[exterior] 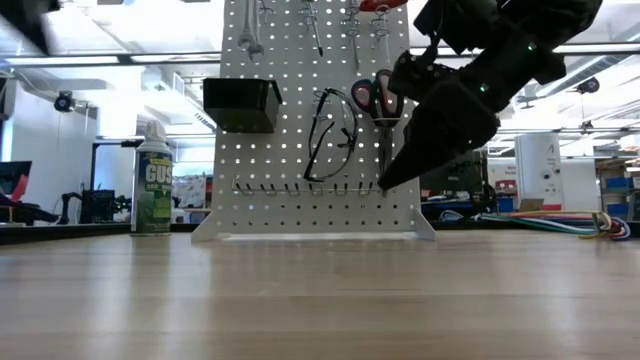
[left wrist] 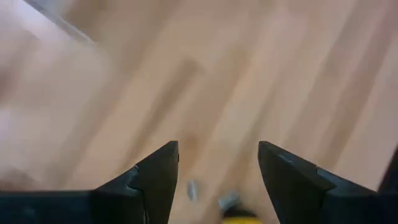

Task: Hang tools onto peg board
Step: Put the silver socket into the black bin on the pegboard

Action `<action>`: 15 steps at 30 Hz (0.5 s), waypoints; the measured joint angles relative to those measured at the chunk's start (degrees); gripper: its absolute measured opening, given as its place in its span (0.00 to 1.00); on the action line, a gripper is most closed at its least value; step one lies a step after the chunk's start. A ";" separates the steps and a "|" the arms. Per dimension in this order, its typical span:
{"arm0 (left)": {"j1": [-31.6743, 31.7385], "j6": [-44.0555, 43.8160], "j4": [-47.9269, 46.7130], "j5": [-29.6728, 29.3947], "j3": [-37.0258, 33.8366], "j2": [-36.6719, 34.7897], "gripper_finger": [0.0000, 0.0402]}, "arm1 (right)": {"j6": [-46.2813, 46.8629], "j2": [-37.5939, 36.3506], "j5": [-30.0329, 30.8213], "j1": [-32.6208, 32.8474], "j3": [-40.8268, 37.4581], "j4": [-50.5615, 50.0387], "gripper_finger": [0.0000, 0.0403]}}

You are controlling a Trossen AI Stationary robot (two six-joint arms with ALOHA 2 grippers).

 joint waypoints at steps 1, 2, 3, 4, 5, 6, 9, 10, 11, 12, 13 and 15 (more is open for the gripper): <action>-1.11 -0.19 0.88 1.78 -0.35 1.70 0.52 | 0.13 -0.16 0.00 0.06 0.00 -0.02 0.09; -2.11 -0.17 1.29 3.39 -0.38 3.43 0.52 | 0.18 -0.33 0.00 0.06 0.00 0.04 0.09; -3.00 0.15 1.58 4.70 -0.37 5.11 0.51 | 0.18 -0.64 0.00 0.06 0.02 0.00 0.09; -3.76 0.72 1.42 5.85 -0.16 6.95 0.50 | 0.16 -0.89 0.00 0.06 0.02 0.02 0.09; -4.33 1.51 1.23 6.69 0.15 8.69 0.50 | 0.14 -1.12 0.00 0.06 0.08 0.02 0.09; -4.69 2.31 1.43 7.60 0.48 10.40 0.49 | 0.09 -1.31 0.00 0.06 0.24 0.00 0.09; -4.65 4.02 1.59 10.04 1.25 14.60 0.45 | -0.61 -2.12 -0.02 0.06 0.79 0.02 0.09; -4.42 4.93 1.71 10.90 1.38 15.68 0.44 | -0.76 -2.29 -0.02 0.06 1.02 0.03 0.09; -4.17 6.00 2.23 11.95 1.41 16.64 0.42 | -0.85 -2.45 -0.02 0.06 1.25 0.13 0.09; -4.00 7.02 3.03 12.71 1.41 17.43 0.40 | -1.05 -2.70 -0.04 0.06 1.31 0.17 0.09; -3.96 7.22 3.96 12.87 1.21 18.05 0.39 | -1.38 -2.94 -0.04 0.06 1.33 -0.03 0.09; -3.92 7.18 6.94 13.18 0.41 18.66 0.37 | -1.58 -3.41 -0.65 0.06 1.54 0.05 0.09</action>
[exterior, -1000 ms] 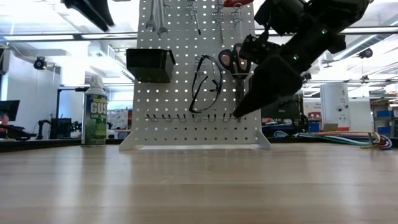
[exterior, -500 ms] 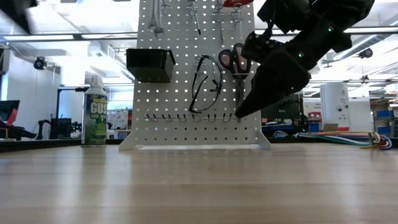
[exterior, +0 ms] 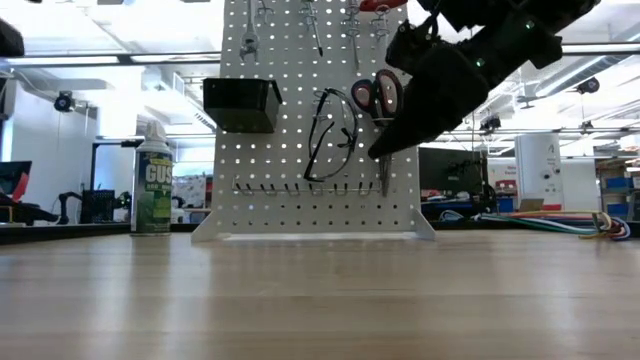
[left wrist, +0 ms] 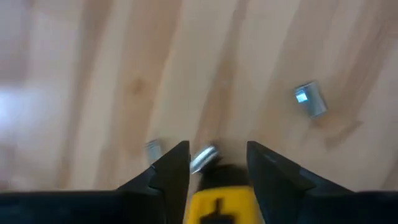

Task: Hang tools onto peg board
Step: Put the silver socket into the black bin on the pegboard

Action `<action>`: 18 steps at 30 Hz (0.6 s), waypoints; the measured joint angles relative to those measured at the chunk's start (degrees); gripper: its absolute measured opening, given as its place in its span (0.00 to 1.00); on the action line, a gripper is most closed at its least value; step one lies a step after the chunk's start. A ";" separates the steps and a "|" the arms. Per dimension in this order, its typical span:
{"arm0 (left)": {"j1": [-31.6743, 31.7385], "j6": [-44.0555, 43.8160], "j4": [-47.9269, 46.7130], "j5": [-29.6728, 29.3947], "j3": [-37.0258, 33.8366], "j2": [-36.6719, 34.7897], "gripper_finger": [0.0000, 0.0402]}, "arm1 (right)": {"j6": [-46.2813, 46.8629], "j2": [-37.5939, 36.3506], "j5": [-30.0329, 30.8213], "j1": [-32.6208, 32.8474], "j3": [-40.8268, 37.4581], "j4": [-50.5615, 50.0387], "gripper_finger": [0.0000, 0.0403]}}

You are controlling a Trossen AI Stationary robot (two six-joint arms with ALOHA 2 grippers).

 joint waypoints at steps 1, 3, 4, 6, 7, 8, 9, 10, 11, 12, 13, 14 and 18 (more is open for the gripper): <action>0.00 -0.08 2.38 0.21 -0.52 0.29 0.36 | -0.07 -0.17 -0.74 0.00 0.01 -0.11 0.09; 0.00 -0.09 7.31 0.73 -1.48 0.44 0.33 | -0.54 -0.31 -2.24 0.02 0.01 -0.02 0.09; 0.00 -0.11 8.68 0.80 -1.98 0.42 0.32 | -0.82 -0.31 -2.36 0.02 0.01 -0.09 0.09; -0.02 -0.18 10.56 1.07 -2.89 0.36 0.30 | -1.47 -0.31 -2.41 0.02 0.01 -0.01 0.09; -0.02 -0.59 10.64 1.11 -3.38 0.40 0.30 | -1.78 -0.31 -2.40 0.00 0.01 0.02 0.09; 0.00 -0.99 10.44 1.37 -3.97 0.40 0.29 | -1.90 -0.31 -2.38 0.00 0.01 -0.01 0.09; 0.00 -1.15 10.38 2.32 -4.70 0.37 0.29 | -1.92 -0.31 -2.38 0.00 0.01 -0.01 0.09; 0.00 -1.20 10.41 3.50 -5.55 0.37 0.29 | -1.91 -0.31 -2.38 0.00 0.01 -0.01 0.09; 0.00 -1.18 10.39 4.99 -6.50 0.37 0.29 | -1.94 -0.31 -2.38 0.00 0.01 0.02 0.09; 0.00 -1.16 10.24 6.59 -7.49 0.37 0.29 | -1.96 -0.31 -2.38 0.00 0.01 0.04 0.09; 0.04 -1.10 10.24 8.00 -8.48 0.37 0.29 | -1.96 -0.31 -2.38 0.02 0.01 0.00 0.09; 0.04 -1.05 10.50 9.03 -9.50 0.37 0.29 | -1.96 -0.31 -2.38 0.01 0.01 -0.01 0.09; 0.20 1.65 12.23 11.05 -12.08 0.29 0.29 | -1.98 -0.31 -2.38 0.00 0.01 -0.01 0.09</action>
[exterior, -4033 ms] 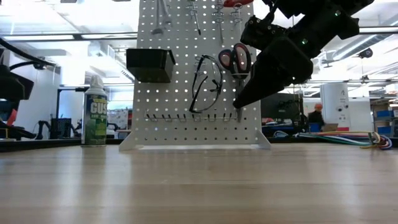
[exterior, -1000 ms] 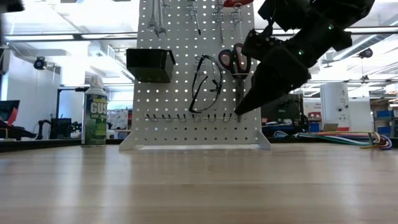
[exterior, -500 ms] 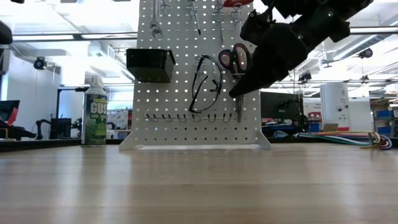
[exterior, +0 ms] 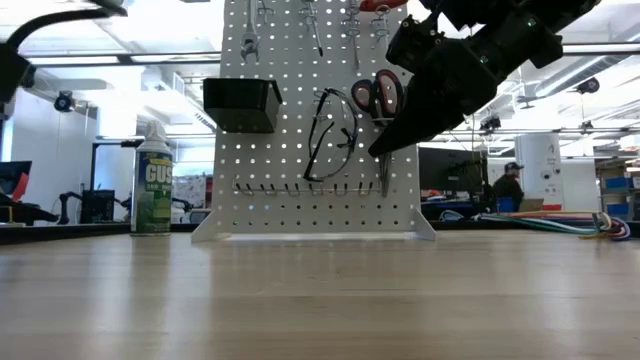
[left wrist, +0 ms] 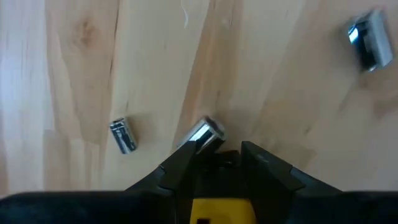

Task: Hang tools onto peg board
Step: Put the silver socket into the black bin on the pegboard

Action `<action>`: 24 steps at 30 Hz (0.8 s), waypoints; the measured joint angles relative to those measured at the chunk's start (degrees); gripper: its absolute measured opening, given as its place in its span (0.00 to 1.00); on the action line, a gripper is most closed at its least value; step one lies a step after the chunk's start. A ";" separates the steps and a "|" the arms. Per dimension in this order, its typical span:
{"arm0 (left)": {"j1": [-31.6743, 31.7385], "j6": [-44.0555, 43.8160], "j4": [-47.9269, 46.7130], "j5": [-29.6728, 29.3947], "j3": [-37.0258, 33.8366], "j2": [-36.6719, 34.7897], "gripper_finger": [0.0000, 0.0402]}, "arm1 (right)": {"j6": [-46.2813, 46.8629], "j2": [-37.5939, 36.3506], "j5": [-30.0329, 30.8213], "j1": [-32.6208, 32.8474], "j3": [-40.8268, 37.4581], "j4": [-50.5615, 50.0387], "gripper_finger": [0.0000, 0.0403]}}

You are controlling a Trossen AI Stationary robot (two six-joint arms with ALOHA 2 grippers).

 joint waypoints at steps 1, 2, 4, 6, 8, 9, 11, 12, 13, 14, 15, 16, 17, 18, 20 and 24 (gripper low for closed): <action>-0.04 1.43 -0.01 -0.12 -0.36 0.02 0.29 | 0.00 0.00 0.00 0.00 0.00 0.02 0.09; -0.10 2.35 -0.23 -0.55 -0.54 0.02 0.29 | 0.00 0.00 0.02 0.00 0.00 0.04 0.09; -0.10 3.78 -0.16 -1.17 -0.80 0.02 0.29 | 0.00 0.00 0.02 0.00 0.00 0.00 0.09; -0.09 5.73 -0.04 -1.38 -1.00 0.02 0.29 | 0.02 0.00 0.02 0.00 0.00 0.02 0.09; -0.11 6.98 0.24 -1.82 -1.21 0.02 0.29 | 0.02 0.00 0.02 0.00 0.00 0.01 0.09; -0.11 7.86 0.37 -2.52 -1.36 0.02 0.29 | 0.02 0.00 0.02 0.00 0.00 0.02 0.09; -0.14 10.02 0.79 -3.91 -1.70 0.08 0.29 | 0.02 0.00 0.02 0.00 -0.01 0.02 0.09; -0.15 11.05 1.21 -4.18 -1.74 0.28 0.29 | 0.02 0.00 0.02 0.00 0.00 0.01 0.09; -0.15 11.88 1.87 -4.24 -1.74 0.61 0.29 | 0.03 0.00 0.02 0.00 -0.02 0.02 0.09; -0.13 12.33 2.15 -4.24 -1.72 1.00 0.29 | 0.05 0.00 0.02 0.00 -0.01 0.02 0.09; -0.11 12.38 2.16 -4.24 -1.72 1.69 0.29 | 0.07 0.00 0.02 0.00 0.00 0.02 0.09; -0.07 12.38 2.41 -4.32 -1.70 2.42 0.29 | 0.07 0.00 0.02 0.00 -0.02 0.02 0.09; -0.07 12.37 2.67 -4.29 -1.59 3.28 0.29 | 0.07 0.00 0.02 0.00 -0.02 0.02 0.09; -0.04 12.42 2.53 -4.02 -1.41 4.11 0.29 | 0.07 0.00 0.02 0.00 -0.01 0.02 0.09; -0.05 12.89 2.44 -3.82 -1.32 5.81 0.29 | 0.07 0.00 0.04 0.00 0.00 0.02 0.09; 0.15 12.25 1.74 -3.48 -0.33 7.79 0.25 | 0.07 0.00 0.04 0.00 -0.02 0.01 0.09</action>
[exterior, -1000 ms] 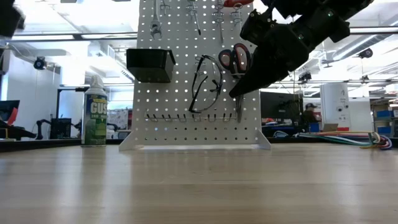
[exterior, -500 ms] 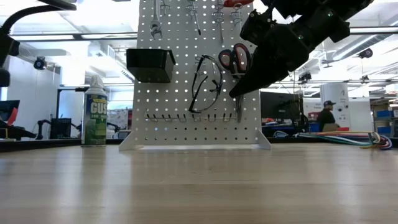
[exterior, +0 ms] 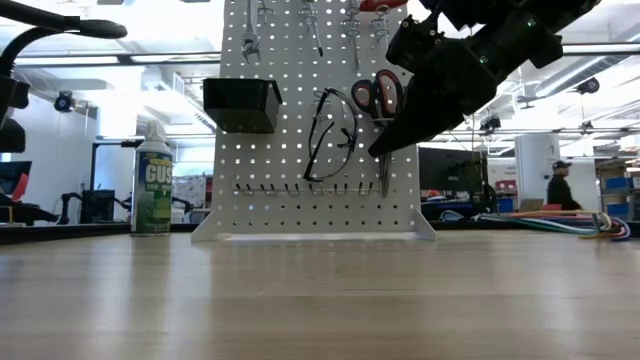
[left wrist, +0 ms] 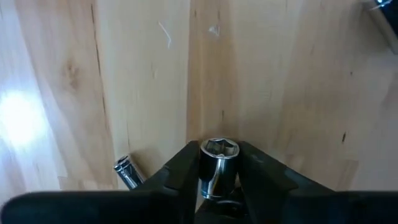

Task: Hang tools onto peg board
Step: Put the silver socket into the black bin on the pegboard

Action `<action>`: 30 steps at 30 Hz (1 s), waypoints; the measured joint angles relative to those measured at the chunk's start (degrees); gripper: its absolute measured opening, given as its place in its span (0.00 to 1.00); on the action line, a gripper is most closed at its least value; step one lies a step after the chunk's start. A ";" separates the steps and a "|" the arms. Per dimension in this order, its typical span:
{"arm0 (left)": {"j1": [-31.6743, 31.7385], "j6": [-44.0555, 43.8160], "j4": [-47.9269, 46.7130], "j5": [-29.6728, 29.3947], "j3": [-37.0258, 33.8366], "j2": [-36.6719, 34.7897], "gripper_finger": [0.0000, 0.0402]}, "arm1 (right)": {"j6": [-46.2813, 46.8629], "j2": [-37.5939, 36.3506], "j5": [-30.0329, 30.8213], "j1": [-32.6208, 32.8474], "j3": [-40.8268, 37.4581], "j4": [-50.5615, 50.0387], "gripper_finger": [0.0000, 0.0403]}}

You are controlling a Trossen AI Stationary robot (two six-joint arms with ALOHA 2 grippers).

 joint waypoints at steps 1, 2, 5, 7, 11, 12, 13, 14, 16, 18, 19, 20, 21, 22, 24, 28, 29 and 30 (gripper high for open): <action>0.13 -0.01 -0.23 -0.08 0.25 0.07 0.22 | 0.00 0.00 0.00 0.00 0.00 -0.01 0.09; 0.26 -0.11 -0.57 -0.32 0.53 0.04 0.19 | 0.02 0.00 0.00 0.00 0.00 -0.01 0.09; 0.89 -0.30 -1.25 -1.56 1.38 -1.36 0.16 | 0.02 0.00 0.02 0.00 0.00 0.03 0.09; 1.17 -0.89 -1.91 -5.07 2.16 -2.35 0.16 | 0.18 0.00 0.02 0.00 0.00 0.03 0.09; 2.27 -1.64 -1.94 -17.64 4.19 -5.12 0.16 | 1.09 0.00 0.03 0.00 0.00 0.03 0.09; 2.46 -1.58 -2.28 -19.98 4.71 -5.66 0.16 | 1.12 0.00 0.02 0.00 0.00 0.03 0.09; 2.74 -1.38 -2.74 -22.44 5.18 -5.98 0.16 | 1.12 0.00 0.04 0.00 0.00 -0.01 0.09; 3.09 -1.40 -3.69 -24.95 5.83 -6.35 0.16 | 1.13 0.00 0.02 0.00 0.00 0.01 0.09; 4.53 -1.44 -6.23 -30.02 7.42 -7.42 0.16 | 1.16 0.00 0.04 0.00 0.00 0.01 0.09; 5.96 -1.77 -10.04 -35.03 8.76 -8.41 0.16 | 1.16 0.00 0.04 0.00 0.00 -0.01 0.09; 6.66 -2.37 -12.17 -37.06 9.27 -8.76 0.16 | 1.16 0.00 0.04 0.00 0.00 -0.01 0.09; 7.49 -3.43 -13.75 -39.26 9.69 -9.27 0.16 | 1.17 0.00 0.04 0.00 0.00 -0.01 0.09; 8.30 -4.83 -15.15 -41.71 10.24 -9.84 0.16 | 1.18 0.00 0.04 0.00 0.00 -0.01 0.09; 9.19 -6.17 -16.18 -44.00 10.74 -10.58 0.16 | 1.18 0.00 0.04 0.00 0.00 -0.01 0.09; 11.29 -7.64 -18.30 -48.17 11.52 -12.27 0.16 | 1.33 0.00 0.04 0.00 0.00 -0.01 0.09; 15.76 -7.42 -18.47 -52.67 11.88 -16.58 0.17 | 1.38 0.00 0.04 0.00 0.00 -0.04 0.09; 16.94 -7.43 -18.39 -53.52 11.90 -17.98 0.17 | 1.38 0.00 0.04 0.00 0.00 -0.04 0.09; 18.34 -7.43 -18.39 -54.37 11.90 -19.24 0.16 | 1.34 0.00 0.06 0.00 0.00 -0.04 0.09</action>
